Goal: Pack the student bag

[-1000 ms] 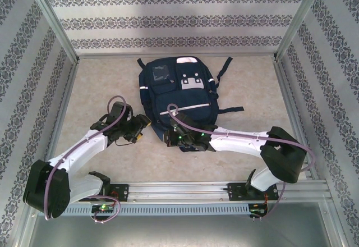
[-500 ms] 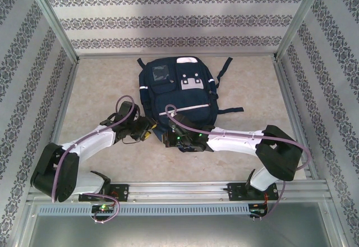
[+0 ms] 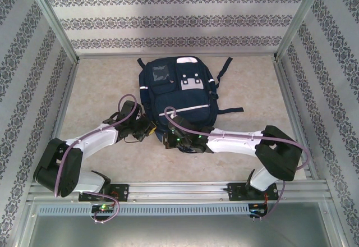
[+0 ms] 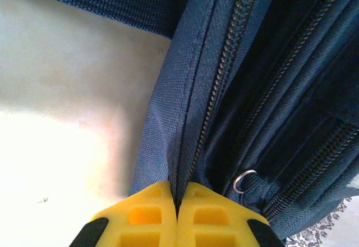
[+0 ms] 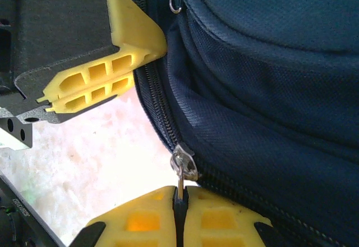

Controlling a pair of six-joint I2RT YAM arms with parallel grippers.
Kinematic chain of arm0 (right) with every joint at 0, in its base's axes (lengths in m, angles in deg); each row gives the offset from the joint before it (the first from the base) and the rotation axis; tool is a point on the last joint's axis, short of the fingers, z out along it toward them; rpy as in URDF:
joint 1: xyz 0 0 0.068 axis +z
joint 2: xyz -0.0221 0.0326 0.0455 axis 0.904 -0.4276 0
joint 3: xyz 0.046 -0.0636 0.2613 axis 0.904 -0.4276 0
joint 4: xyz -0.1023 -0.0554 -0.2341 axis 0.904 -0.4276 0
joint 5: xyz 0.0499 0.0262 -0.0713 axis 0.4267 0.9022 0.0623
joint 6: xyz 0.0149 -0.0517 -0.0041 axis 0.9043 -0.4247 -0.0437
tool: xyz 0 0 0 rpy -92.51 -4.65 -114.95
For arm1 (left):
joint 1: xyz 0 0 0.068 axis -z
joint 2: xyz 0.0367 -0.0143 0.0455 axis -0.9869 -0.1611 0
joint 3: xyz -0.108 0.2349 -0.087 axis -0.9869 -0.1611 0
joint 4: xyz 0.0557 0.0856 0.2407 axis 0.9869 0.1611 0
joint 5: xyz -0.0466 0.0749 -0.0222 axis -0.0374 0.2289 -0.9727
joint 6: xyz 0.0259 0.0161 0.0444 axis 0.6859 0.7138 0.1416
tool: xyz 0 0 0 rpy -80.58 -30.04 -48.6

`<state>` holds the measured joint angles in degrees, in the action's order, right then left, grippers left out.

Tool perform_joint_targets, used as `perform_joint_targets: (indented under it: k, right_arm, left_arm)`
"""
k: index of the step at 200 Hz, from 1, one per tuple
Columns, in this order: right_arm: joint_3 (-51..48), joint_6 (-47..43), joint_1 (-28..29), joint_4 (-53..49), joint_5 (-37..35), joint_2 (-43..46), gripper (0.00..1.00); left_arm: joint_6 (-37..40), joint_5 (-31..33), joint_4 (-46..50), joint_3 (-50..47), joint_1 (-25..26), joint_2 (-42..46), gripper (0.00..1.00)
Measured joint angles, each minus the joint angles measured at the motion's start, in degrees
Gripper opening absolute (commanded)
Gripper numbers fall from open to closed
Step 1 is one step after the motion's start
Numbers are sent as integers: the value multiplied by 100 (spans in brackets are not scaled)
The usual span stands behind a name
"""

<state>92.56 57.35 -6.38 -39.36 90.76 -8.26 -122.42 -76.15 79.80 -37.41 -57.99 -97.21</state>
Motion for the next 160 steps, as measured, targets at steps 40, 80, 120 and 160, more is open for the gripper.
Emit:
perform_joint_targets:
  k: [40, 80, 120, 160]
  right_arm:
    - [-101, -72, 0, -46, -90, 131, 0]
    - [-236, -175, 9, -201, -223, 321, 0]
    - [-363, -378, 4, -568, -439, 654, 0]
    - [-570, -645, -168, -885, -557, 1012, 0]
  left_arm:
    - [83, -118, 79, 52, -76, 0, 0]
    - [192, -173, 155, 52, -195, 4, 0]
    - [310, -214, 210, 74, -275, 24, 0]
    - [452, -221, 299, 90, -398, 79, 0]
